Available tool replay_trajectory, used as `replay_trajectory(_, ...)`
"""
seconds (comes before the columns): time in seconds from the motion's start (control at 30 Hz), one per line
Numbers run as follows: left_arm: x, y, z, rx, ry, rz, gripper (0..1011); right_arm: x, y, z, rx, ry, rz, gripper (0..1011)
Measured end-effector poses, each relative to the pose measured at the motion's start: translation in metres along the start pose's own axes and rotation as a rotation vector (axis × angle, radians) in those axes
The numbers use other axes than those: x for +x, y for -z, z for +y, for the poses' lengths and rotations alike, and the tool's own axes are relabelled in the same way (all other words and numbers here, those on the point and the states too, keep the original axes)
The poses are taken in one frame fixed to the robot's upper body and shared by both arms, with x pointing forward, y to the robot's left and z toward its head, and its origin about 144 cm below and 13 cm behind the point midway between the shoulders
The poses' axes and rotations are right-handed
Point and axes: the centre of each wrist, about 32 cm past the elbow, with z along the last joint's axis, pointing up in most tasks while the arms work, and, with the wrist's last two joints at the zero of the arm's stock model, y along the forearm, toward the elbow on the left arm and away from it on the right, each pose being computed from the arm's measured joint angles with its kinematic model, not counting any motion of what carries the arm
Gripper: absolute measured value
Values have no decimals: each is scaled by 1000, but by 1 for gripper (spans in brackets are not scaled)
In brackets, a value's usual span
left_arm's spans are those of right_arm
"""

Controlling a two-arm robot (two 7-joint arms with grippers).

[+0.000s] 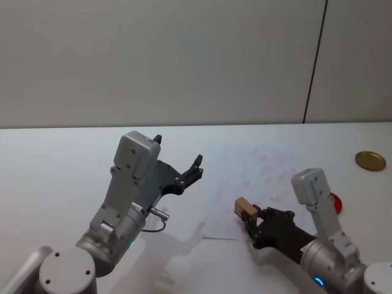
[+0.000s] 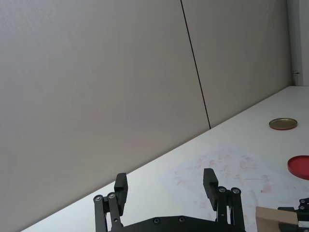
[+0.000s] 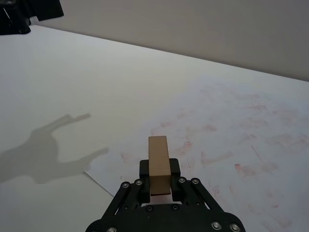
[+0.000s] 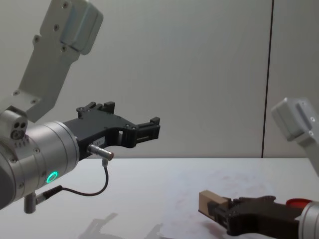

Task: Use the one hand to pick up the stamp and affix it onto the A4 paper.

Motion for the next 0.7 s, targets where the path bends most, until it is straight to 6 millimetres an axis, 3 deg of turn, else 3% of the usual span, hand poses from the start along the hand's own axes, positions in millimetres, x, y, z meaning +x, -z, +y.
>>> replay_trajectory(0.7, 0, 0, 0, 0, 0, 0, 993, 4, 1, 6, -72, -7, -13, 218)
